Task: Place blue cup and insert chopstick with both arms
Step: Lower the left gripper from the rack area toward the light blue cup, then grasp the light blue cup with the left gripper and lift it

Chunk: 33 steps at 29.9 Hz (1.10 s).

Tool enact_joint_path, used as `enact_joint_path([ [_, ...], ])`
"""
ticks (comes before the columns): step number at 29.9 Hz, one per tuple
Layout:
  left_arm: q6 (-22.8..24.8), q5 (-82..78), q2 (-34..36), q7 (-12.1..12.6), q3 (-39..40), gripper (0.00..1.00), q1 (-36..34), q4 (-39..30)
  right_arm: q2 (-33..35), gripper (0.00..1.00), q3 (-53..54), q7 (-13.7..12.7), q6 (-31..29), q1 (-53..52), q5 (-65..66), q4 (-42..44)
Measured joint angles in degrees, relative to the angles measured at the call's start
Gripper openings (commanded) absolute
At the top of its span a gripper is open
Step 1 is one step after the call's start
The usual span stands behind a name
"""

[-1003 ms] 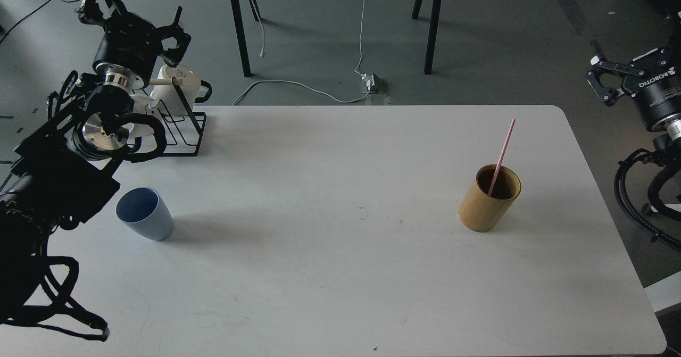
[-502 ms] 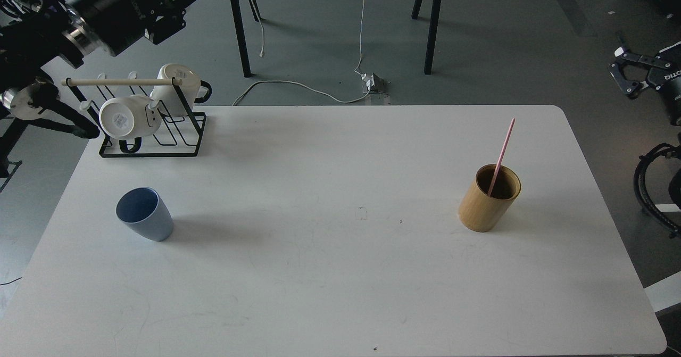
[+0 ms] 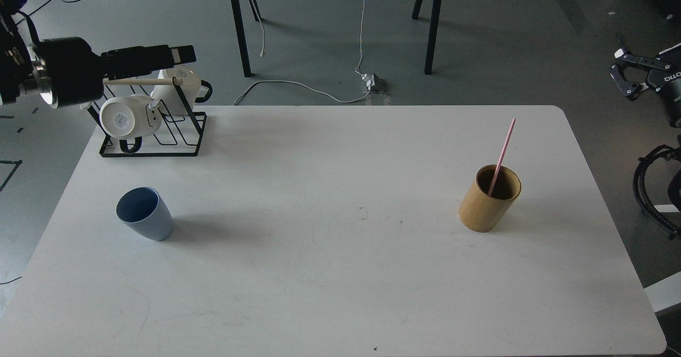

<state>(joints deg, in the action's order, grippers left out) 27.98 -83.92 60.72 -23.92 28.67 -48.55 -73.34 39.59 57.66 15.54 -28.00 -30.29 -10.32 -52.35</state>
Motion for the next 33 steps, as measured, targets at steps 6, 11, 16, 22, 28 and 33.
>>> enact_joint_path([
  [6,-5.7,-12.0,0.6,-2.4,-3.9,0.91,5.1,4.0,0.0,0.99,0.0,0.0,0.0,0.4,0.0,0.4],
  [11,-9.5,-15.2,0.0,-3.9,-9.4,0.87,5.9,9.1,-0.1,0.99,-0.1,0.0,0.0,0.4,0.0,0.4],
  [16,-12.2,-16.9,-0.5,-4.1,-14.9,0.76,5.9,10.1,-0.1,0.99,0.0,0.0,0.0,0.3,0.0,0.4],
  [22,-14.1,-18.8,-3.3,-4.1,-16.8,0.73,5.9,15.4,-0.1,0.99,0.0,0.0,0.0,0.3,0.0,0.4],
  [28,-14.2,-19.0,-6.4,-4.1,-18.1,0.55,5.9,19.6,-0.1,0.99,0.0,0.0,0.0,0.4,0.0,0.4],
  [33,-14.3,-19.0,-7.4,-4.1,-20.6,0.12,5.9,20.6,-0.1,0.99,0.0,0.0,0.0,0.4,0.0,0.4],
])
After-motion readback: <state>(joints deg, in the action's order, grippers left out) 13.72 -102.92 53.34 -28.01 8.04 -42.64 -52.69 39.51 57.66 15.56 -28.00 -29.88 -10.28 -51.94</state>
